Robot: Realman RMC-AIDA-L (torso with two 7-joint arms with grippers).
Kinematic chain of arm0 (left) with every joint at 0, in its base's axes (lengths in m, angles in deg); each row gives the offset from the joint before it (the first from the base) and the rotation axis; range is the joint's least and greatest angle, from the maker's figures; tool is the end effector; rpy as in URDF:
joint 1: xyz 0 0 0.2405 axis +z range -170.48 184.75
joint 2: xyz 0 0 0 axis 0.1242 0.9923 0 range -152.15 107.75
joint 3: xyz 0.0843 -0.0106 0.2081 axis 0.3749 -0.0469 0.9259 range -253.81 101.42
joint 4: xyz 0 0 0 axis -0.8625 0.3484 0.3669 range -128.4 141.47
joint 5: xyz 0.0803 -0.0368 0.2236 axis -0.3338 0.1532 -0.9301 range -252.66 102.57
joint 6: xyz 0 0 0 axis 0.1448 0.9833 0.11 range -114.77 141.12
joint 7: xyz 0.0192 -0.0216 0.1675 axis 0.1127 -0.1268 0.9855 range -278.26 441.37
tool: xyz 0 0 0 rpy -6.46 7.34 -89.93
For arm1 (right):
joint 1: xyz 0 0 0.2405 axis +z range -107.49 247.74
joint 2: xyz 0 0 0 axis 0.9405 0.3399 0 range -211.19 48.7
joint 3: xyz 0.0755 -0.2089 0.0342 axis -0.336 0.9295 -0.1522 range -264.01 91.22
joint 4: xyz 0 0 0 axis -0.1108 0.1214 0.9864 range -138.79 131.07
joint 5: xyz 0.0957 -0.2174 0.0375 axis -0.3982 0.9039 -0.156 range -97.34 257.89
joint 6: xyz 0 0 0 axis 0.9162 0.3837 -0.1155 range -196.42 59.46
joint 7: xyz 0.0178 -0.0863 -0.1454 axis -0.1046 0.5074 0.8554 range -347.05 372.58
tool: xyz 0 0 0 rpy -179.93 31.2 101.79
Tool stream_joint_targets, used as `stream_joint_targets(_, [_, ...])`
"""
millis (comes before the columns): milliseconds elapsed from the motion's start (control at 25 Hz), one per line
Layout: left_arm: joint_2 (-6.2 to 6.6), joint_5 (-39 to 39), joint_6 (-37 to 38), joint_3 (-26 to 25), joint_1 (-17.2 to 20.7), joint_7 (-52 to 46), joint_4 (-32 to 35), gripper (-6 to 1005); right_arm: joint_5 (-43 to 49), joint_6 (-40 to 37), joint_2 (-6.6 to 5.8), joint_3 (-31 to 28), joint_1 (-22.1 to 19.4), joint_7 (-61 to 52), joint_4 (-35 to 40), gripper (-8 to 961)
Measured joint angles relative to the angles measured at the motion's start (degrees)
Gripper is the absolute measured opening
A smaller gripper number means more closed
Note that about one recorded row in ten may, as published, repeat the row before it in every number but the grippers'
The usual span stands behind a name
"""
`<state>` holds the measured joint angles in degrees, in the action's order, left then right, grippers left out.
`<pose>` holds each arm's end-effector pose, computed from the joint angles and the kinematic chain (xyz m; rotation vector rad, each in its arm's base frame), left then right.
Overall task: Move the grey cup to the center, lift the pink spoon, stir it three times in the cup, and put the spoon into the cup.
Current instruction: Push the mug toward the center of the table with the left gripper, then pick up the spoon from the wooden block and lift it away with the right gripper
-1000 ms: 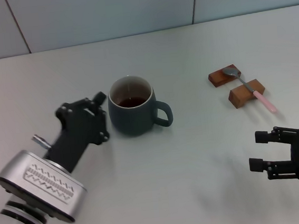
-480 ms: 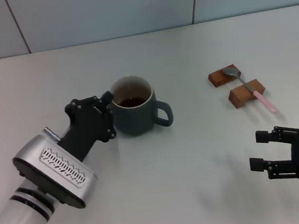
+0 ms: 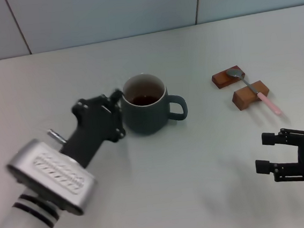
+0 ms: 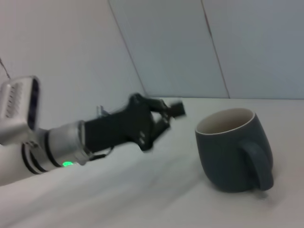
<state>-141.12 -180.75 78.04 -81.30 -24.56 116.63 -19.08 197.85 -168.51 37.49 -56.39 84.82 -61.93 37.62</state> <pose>-0.2130 0.3229 -0.1348 -2.0248 0.1916 -0.4646 0.3235 0.2599 0.0287 -2.5888 0.8046 0.7349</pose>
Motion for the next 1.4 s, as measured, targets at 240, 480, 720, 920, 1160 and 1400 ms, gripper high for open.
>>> stream_joint_targets(240, [2.21, -11.03, 8.87, -0.57, 0.4, -27.47, 5.32, -1, -0.11, 0.32, 0.01, -0.14, -0.2, 0.27, -0.07, 824])
stream_joint_targets(480, [2.35, -21.5, 16.72, 0.0, -3.09, -59.17, 21.06, 29, -0.35, 0.36, 0.07, -0.22, -0.29, 0.37, -0.08, 824])
stream_joint_targets(720, [0.32, -25.29, 19.64, 7.59, -6.38, -72.89, 36.17, 168, -0.6, 0.53, 0.13, -3.18, 0.3, 0.44, -0.75, 824])
stream_joint_targets(920, [0.26, -24.99, 20.24, 12.85, -7.03, -80.05, 43.11, 361, -3.2, 0.32, 0.31, -10.75, 0.0, 0.46, -3.26, 823])
stream_joint_targets(1160, [0.11, -24.94, 20.41, 16.4, -7.19, -83.77, 47.36, 583, -14.47, 0.01, 0.08, -24.99, -3.75, -4.03, -15.1, 823])
stream_joint_targets(1400, [0.05, -24.91, 20.15, 17.5, -7.5, -84.55, 48.93, 760, -16.26, 4.93, -0.56, -32.86, -7.01, -17.63, -27.46, 824])
